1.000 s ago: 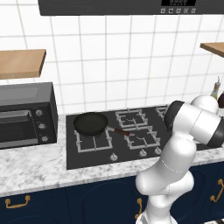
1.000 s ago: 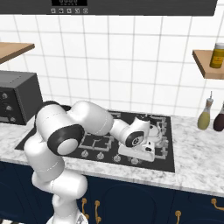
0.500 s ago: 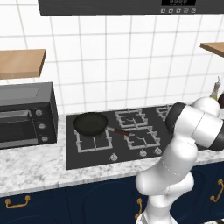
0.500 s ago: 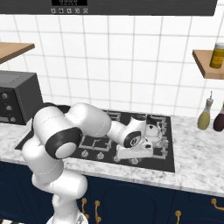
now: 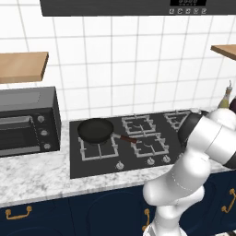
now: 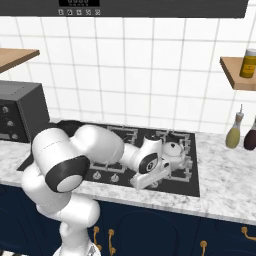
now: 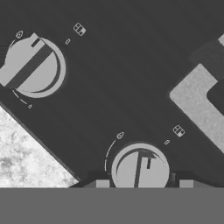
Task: Pick the kettle from the counter and place it on a stove burner. Then turn the burner on.
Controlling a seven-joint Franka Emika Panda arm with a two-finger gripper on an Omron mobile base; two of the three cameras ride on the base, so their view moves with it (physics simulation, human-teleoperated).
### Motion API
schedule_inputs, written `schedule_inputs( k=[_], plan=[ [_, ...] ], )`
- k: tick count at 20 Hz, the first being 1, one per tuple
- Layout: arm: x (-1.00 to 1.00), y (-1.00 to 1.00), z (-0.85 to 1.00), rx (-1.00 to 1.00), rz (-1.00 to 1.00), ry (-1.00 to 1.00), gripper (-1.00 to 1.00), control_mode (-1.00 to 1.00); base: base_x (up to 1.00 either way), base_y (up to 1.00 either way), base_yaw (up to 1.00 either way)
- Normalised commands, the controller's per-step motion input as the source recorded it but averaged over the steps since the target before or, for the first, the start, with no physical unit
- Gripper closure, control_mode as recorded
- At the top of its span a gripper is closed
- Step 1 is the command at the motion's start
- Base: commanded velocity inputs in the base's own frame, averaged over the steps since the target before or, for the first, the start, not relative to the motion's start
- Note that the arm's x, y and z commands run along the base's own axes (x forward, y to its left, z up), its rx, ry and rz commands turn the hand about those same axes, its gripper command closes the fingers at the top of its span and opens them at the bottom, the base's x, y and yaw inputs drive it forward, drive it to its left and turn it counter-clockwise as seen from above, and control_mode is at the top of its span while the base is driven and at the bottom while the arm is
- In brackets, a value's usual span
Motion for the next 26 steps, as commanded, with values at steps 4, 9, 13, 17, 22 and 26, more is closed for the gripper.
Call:
schedule_inputs(
  k=[4,9,13,17,22,26],
  plan=[
    [-0.2,-0.03,0.0,-0.02,0.17,-0.04,-1.0,-1.0,0.0,0.0,0.0],
    [-0.07,0.0,0.28,0.01,0.0,-0.05,-1.0,-1.0,0.0,0.0,0.0],
    [-0.05,0.0,0.98,0.03,0.0,-0.31,-1.0,-1.0,0.0,0.0,0.0],
    [0.0,0.0,1.0,0.0,-0.02,-0.38,-1.0,-1.0,0.0,0.0,0.0],
    [0.0,0.0,1.0,0.0,-0.06,-0.46,-1.0,-1.0,0.0,0.0,0.0],
    [-0.04,0.0,0.85,0.0,-0.11,-0.46,-1.0,-1.0,0.0,0.0,0.0]
  ],
)
